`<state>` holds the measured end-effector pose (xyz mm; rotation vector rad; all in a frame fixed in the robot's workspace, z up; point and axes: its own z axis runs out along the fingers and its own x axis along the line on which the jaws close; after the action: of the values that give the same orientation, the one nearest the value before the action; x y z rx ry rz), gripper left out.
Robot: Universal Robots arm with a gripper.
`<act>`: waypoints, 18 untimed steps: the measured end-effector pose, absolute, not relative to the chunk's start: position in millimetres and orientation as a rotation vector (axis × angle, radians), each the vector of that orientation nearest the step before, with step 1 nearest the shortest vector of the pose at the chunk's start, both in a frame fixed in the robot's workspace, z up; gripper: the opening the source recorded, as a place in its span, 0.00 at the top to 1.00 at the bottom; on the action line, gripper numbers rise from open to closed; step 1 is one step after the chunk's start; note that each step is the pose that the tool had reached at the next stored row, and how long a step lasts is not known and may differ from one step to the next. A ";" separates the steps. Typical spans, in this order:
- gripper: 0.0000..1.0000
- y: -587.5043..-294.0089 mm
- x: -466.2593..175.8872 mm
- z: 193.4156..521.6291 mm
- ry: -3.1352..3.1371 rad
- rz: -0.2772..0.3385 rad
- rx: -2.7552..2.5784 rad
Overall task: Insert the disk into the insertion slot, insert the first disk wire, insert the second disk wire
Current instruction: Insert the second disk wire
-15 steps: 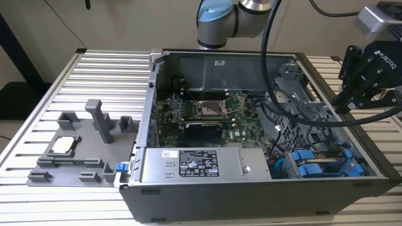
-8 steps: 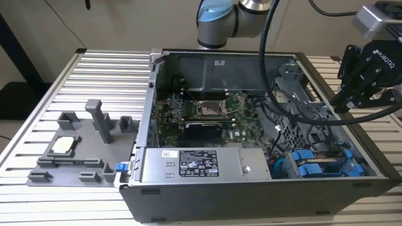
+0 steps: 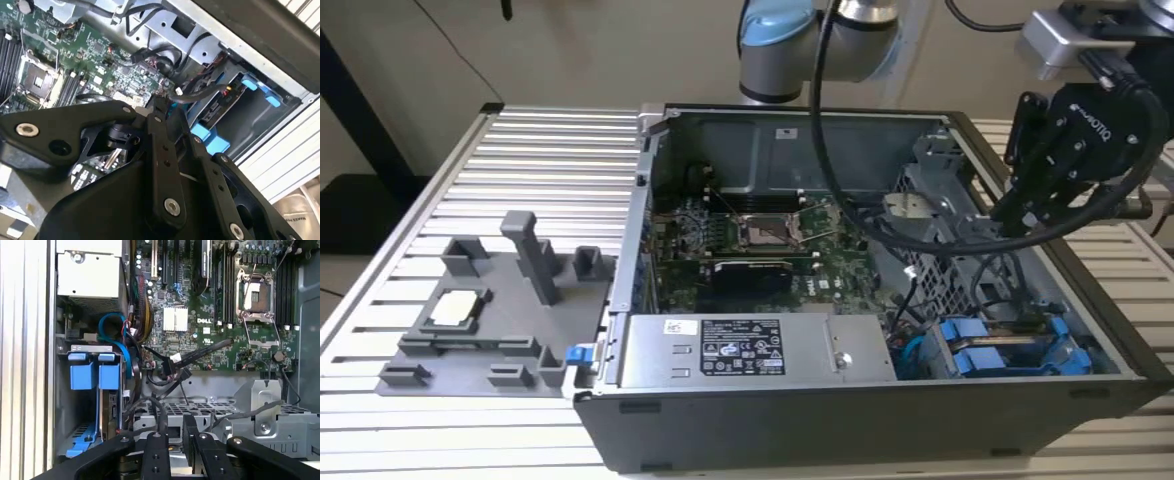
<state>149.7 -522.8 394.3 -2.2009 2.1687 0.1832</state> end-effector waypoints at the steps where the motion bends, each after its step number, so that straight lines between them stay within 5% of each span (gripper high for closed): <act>1: 0.73 -522.4 145.4 394.0 2.166 0.177 -2.199; 18: 0.73 -515.8 96.7 390.0 2.132 0.010 -2.208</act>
<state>96.7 -515.8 390.0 -2.2080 2.1322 0.0098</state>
